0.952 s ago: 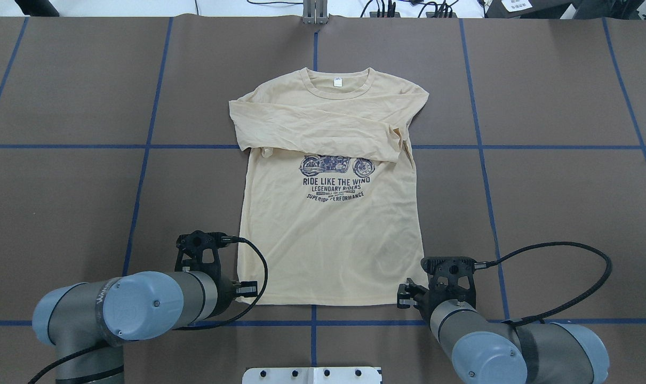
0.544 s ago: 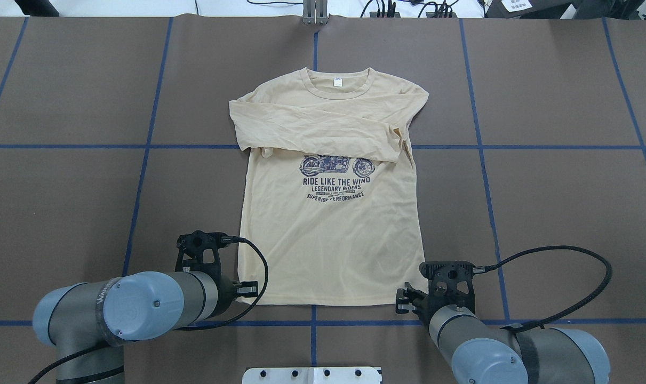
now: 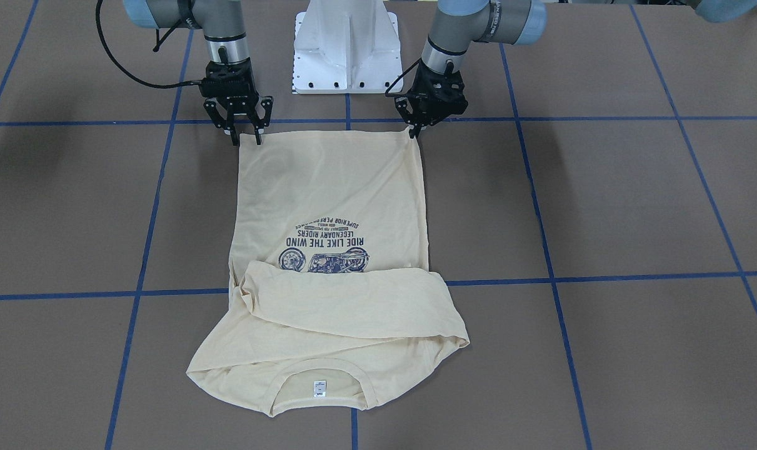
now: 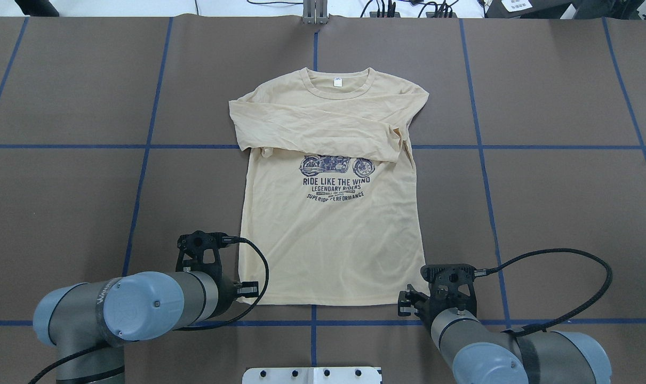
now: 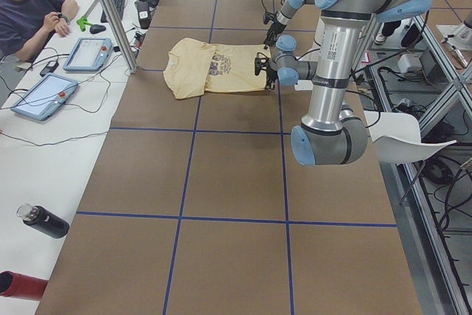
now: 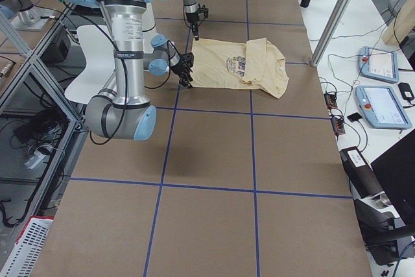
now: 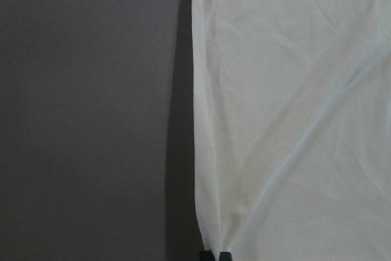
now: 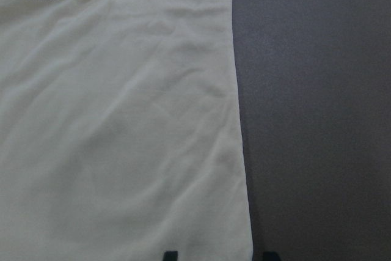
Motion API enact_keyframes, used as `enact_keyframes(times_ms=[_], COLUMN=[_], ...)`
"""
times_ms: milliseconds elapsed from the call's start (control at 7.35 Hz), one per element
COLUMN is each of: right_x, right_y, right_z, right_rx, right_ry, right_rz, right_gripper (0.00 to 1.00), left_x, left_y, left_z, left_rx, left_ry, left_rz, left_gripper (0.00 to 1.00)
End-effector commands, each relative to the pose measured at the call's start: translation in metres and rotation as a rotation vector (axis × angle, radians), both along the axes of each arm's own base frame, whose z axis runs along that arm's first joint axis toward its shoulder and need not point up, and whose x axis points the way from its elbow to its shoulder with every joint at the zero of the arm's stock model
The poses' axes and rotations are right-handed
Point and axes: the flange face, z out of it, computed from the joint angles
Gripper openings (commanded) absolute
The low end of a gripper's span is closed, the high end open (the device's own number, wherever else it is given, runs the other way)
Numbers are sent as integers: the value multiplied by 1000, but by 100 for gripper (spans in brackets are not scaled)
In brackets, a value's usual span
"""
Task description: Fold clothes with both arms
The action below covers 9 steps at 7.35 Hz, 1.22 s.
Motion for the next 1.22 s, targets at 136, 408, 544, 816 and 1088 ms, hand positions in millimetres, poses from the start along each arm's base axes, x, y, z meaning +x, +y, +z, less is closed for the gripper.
enact_keyframes(times_ms=[136, 408, 544, 816, 1088], right_x=[-1, 6, 22, 74, 136], right_y=[2, 1, 0, 0, 27], right_z=[-2, -19, -39, -99, -149], right_rx=[4, -2, -3, -51, -147], right_ry=[-5, -44, -88, -141, -157], right_rz=[5, 9, 8, -33, -169], right_gripper=[0, 0, 0, 0, 0], left_x=[0, -2, -9, -52, -126], left_y=[0, 0, 0, 14, 39], left_z=[0, -5, -12, -59, -117], left_rx=[1, 2, 9, -21, -45], left_ry=[2, 11, 26, 95, 149], left_rz=[0, 0, -1, 77, 143], left_gripper=[0, 0, 0, 0, 0])
